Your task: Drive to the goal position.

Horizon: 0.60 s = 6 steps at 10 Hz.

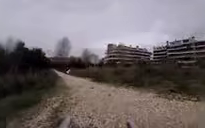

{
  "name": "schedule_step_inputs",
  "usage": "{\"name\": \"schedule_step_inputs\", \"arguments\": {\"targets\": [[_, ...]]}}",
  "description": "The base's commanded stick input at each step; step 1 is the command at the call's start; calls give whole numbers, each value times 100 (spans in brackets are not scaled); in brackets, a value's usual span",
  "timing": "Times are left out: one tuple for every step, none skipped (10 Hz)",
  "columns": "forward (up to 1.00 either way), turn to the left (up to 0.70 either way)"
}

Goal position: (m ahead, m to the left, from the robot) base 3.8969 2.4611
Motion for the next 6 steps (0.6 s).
{"name": "schedule_step_inputs", "arguments": {"targets": [[50,0],[50,0],[50,0],[50,0],[50,0],[50,0]]}}
